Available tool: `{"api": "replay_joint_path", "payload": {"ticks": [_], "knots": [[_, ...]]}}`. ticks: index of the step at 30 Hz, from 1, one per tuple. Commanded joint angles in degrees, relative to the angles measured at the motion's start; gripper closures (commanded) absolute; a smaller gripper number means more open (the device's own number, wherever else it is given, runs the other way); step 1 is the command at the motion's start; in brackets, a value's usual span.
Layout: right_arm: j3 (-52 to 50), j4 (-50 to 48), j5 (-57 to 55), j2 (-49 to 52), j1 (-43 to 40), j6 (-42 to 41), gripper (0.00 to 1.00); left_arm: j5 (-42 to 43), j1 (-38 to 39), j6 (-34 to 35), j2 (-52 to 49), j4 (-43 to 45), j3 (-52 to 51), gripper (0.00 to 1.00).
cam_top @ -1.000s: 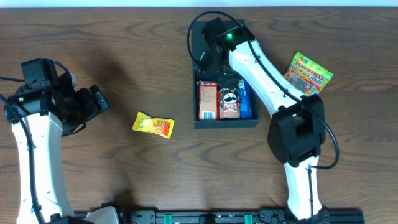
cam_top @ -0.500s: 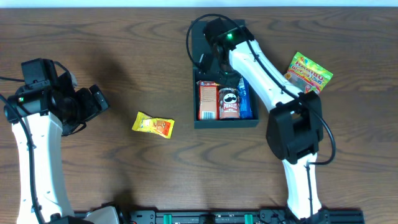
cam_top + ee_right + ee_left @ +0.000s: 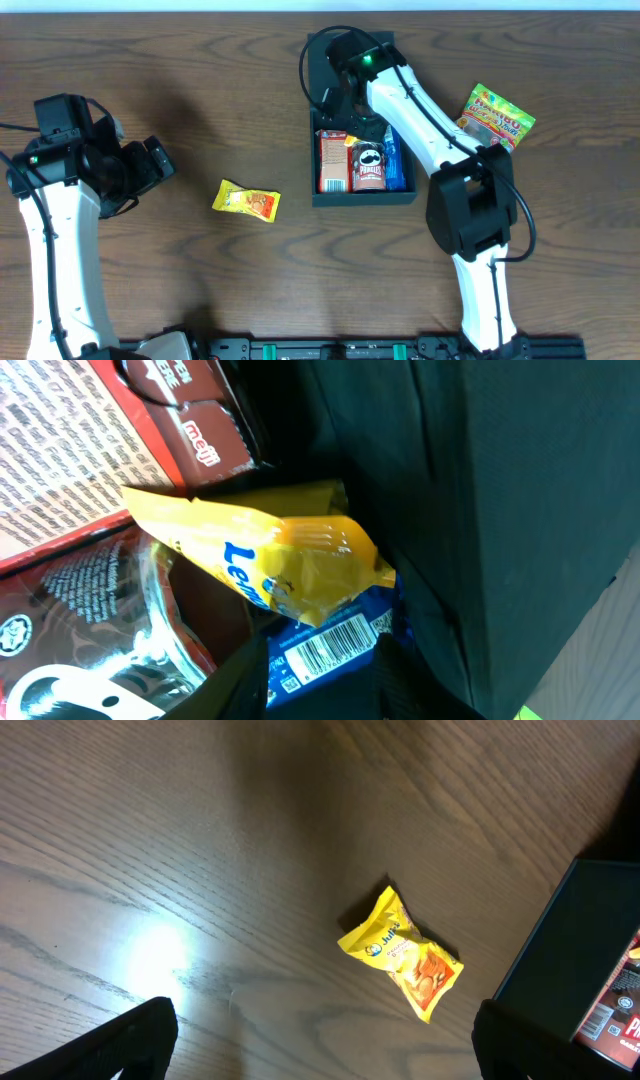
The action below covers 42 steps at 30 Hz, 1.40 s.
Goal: Pack container
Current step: 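Lower the Le-mond packet into the box between the items, then release the packet and move the right gripper to the Peanut Butter packet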
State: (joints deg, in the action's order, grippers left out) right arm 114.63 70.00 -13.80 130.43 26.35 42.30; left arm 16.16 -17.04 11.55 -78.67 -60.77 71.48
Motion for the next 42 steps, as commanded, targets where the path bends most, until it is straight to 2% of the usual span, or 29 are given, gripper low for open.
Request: {"api": "replay_joint_path", "payload": {"ticks": [1, 3, 5, 6, 11, 13, 18, 25, 30, 34, 42], "knots": [[-0.4, 0.0, -0.8, -2.8, -0.7, -2.1, 0.68, 0.0, -0.3, -0.4, -0.3, 0.0, -0.3, 0.05], [-0.4, 0.1, -0.7, -3.5, -0.7, -4.5, 0.8, 0.0, -0.3, -0.4, -0.3, 0.0, -0.3, 0.05], [-0.4, 0.4, 0.8, -3.8, -0.7, -7.1, 0.96, 0.0, -0.3, -0.4, -0.3, 0.0, -0.3, 0.05], [-0.4, 0.8, 2.2, -3.8, -0.7, -8.2, 0.99, -0.1, -0.3, -0.4, -0.3, 0.0, -0.3, 0.05], [-0.4, 0.1, 15.0, -3.8, -0.8, -14.0, 0.99, -0.1, -0.3, -0.4, -0.3, 0.0, -0.3, 0.05], [-0.4, -1.6, 18.1, -3.8, -0.9, -20.1, 0.98, 0.0, -0.3, -0.4, -0.3, 0.0, -0.3, 0.05], [-0.4, -4.3, 16.1, -3.8, -1.6, -38.5, 0.99, -0.1, -0.3, -0.4, -0.3, 0.0, -0.3, 0.05], [-1.3, -5.0, 11.4, -3.8, -1.6, -53.2, 0.99, -0.1, -0.3, -0.4, -0.3, 0.0, -0.3, 0.05], [-6.2, -8.7, 11.2, -3.8, -1.5, -57.2, 0.98, -0.1, -0.3, -0.4, -0.3, 0.0, -0.3, 0.05], [-10.6, -14.6, 14.1, -3.8, -1.5, -57.4, 0.98, 0.0, -0.3, -0.4, -0.3, 0.0, -0.3, 0.05], [-11.4, -14.7, 10.2, -6.3, -1.5, -57.4, 0.98, -0.1, -0.3, -0.4, -0.3, 0.0, -0.3, 0.05]]}}
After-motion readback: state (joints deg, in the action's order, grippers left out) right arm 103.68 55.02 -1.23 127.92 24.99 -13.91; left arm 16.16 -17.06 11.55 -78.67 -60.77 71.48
